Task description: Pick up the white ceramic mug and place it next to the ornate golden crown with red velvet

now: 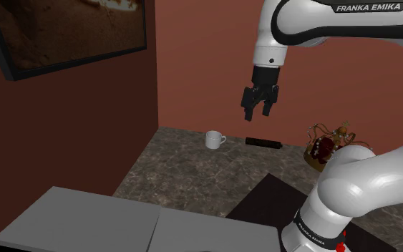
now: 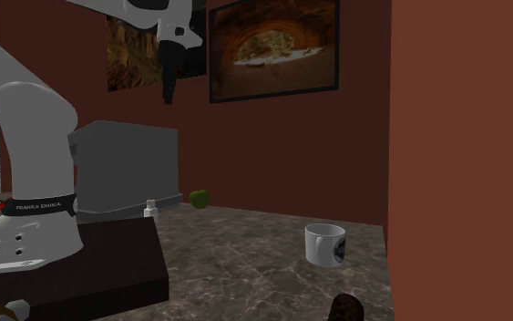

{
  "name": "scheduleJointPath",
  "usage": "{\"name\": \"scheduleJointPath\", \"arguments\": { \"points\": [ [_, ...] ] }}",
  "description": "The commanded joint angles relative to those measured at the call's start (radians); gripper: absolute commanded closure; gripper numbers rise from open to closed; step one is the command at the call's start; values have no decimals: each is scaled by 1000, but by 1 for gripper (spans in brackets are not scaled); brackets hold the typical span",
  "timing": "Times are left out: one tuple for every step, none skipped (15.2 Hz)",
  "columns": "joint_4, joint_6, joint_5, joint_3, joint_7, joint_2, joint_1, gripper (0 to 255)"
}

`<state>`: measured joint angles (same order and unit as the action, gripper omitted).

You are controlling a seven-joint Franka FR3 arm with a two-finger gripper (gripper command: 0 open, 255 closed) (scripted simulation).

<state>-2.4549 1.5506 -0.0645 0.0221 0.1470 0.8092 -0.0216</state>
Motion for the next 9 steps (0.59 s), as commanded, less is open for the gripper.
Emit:
{"name": "scheduleJointPath", "arguments": {
  "points": [
    [0, 0, 0, 0, 0, 0, 0, 0],
    [-8, 33, 8, -6, -10, -25, -4, 0],
    [-14, 66, 15, -12, -20, -51, -8, 0],
    [-19, 99, 23, -18, -29, -79, -12, 0],
    [-23, 132, 30, -25, -38, -108, -16, 0],
    [-25, 164, 37, -31, -47, -138, -19, 0],
    [-26, 197, 43, -37, -56, -169, -23, 0],
    [-25, 229, 49, -43, -64, -201, -27, 0],
    [-23, 260, 55, -49, -72, -234, -30, 0]
  ]
}}
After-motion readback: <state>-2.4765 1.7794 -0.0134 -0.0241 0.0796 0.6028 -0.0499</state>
